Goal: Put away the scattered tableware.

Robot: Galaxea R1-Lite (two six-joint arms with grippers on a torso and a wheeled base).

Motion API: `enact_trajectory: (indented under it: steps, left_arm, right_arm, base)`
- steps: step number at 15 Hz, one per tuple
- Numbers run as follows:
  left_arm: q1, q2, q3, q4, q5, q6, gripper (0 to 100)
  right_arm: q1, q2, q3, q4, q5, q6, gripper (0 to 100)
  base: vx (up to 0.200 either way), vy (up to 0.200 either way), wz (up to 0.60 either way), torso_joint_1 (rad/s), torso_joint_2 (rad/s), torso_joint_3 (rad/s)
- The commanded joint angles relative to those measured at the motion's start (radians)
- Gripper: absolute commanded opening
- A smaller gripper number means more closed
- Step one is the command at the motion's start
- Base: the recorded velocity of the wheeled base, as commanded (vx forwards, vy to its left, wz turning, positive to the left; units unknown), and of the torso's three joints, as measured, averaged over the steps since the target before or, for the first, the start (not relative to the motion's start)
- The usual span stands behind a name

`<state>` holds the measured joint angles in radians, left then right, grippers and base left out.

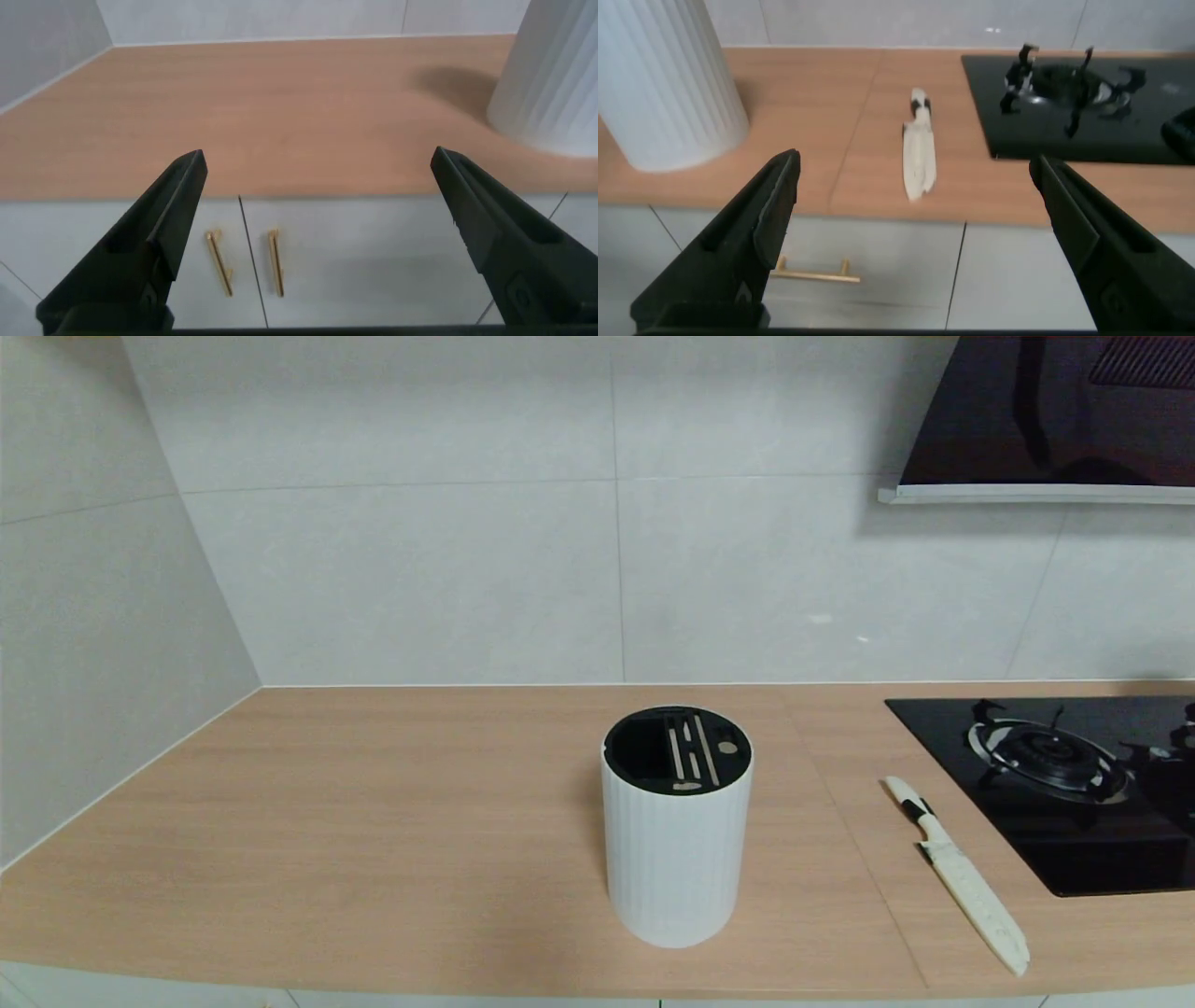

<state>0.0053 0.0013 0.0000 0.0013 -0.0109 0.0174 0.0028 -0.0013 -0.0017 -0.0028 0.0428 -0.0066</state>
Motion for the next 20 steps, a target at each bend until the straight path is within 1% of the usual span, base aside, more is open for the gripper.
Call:
enact_trajectory:
  steps: [1,4,7,10,13,20]
  left_arm:
    - [0.001,0.0,0.0,0.0,0.0,0.001,100]
    - [0.001,0.0,0.0,0.0,0.0,-0.001,100]
    - [0.001,0.0,0.0,0.0,0.0,-0.001,100]
    - [0.001,0.0,0.0,0.0,0.0,-0.001,100]
    - [0.001,0.0,0.0,0.0,0.0,-0.001,100]
    - [0.001,0.0,0.0,0.0,0.0,-0.001,100]
  right_arm:
    - [0.0,0.001,0.0,0.0,0.0,-0.001,100]
    - [0.0,0.001,0.0,0.0,0.0,0.0,100]
    - [0.0,0.001,0.0,0.0,-0.001,-0.001,100]
    - [0.0,0.001,0.0,0.0,0.0,-0.001,100]
    - [0.0,0.001,0.0,0.0,-0.001,-0.001,100]
    - [0.0,0.001,0.0,0.0,-0.001,0.0,100]
  base:
    - [0.0,0.0,0.0,0.281,-0.6,-0.31]
    - [0.0,0.0,0.0,0.271,-0.59,-0.307]
    - [0.0,0.0,0.0,0.199,-0.41,-0.214]
    - [0.0,0.0,0.0,0.02,-0.04,-0.022]
    - [0.0,0.0,-0.6,0.005,-0.01,-0.006]
    - [0.0,0.0,0.0,0.0,0.0,0.0]
